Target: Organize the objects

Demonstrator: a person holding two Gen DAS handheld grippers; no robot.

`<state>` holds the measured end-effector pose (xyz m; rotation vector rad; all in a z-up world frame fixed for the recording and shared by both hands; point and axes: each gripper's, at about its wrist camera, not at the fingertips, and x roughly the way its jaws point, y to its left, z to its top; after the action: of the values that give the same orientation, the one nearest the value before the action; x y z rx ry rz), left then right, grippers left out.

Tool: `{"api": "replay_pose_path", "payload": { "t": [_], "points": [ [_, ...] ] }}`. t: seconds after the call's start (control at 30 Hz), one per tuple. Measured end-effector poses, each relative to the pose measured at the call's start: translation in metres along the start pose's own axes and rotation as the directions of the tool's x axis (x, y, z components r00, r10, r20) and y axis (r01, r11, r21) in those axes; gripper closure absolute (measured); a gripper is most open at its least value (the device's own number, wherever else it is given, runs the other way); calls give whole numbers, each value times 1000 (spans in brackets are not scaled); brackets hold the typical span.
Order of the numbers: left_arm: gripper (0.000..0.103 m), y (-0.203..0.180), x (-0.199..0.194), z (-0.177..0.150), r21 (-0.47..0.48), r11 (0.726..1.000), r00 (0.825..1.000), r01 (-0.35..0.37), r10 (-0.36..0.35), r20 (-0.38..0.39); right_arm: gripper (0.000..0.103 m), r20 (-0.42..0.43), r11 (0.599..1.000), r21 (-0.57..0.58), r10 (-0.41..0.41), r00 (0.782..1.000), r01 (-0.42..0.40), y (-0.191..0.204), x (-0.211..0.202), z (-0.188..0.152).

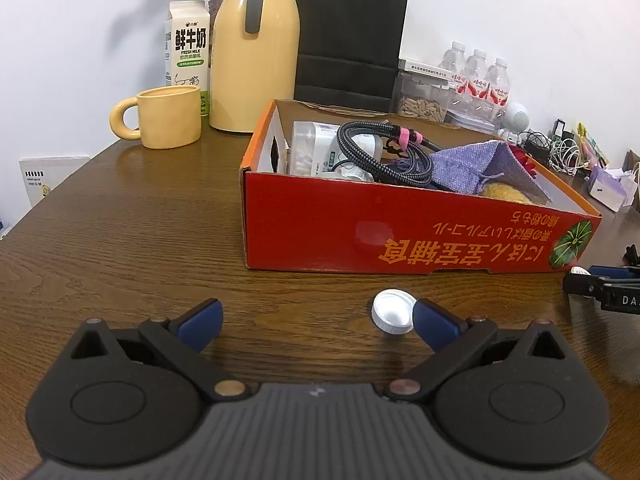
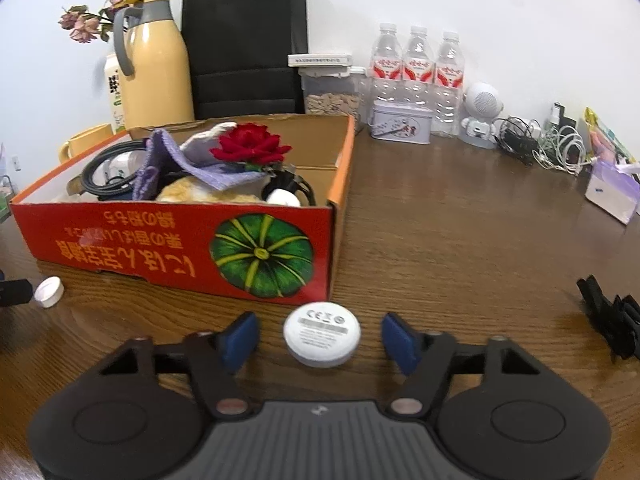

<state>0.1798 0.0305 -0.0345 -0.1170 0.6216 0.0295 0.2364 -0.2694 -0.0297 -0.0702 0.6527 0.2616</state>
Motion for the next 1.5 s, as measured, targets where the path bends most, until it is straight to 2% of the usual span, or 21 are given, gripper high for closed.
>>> {"api": "replay_pose_path", "payload": {
  "t": [0.07,0.27,0.53,0.63,1.03,1.47,1.5],
  "points": [
    [0,0,0,0,-1,1000,1000,1,-1,0,64,8,1000,-6,-2,1000,2,3,-1,0],
    [0,1,-1,0,-13,1000,1000,4,-4,6,65,35,1000,-10,14,999,-14,15,-8,-2],
    [0,3,-3,0,-21,1000,1000,4,-3,15,65,159,999,-23,51,986,-48,50,-35,-9],
    [0,2,-3,0,-21,1000,1000,4,-4,14,65,199,998,-48,44,979,-35,63,-44,-13],
    [0,2,-2,1,-21,1000,1000,-10,10,7,65,213,998,-52,40,976,-29,68,-45,-13],
    [0,-27,8,2,30,1000,1000,-6,6,-15,65,240,999,-51,30,970,-18,68,-49,-14],
    [4,-30,9,2,36,999,1000,-8,8,-18,65,241,998,-51,32,970,-20,68,-50,-14]
  ]
}}
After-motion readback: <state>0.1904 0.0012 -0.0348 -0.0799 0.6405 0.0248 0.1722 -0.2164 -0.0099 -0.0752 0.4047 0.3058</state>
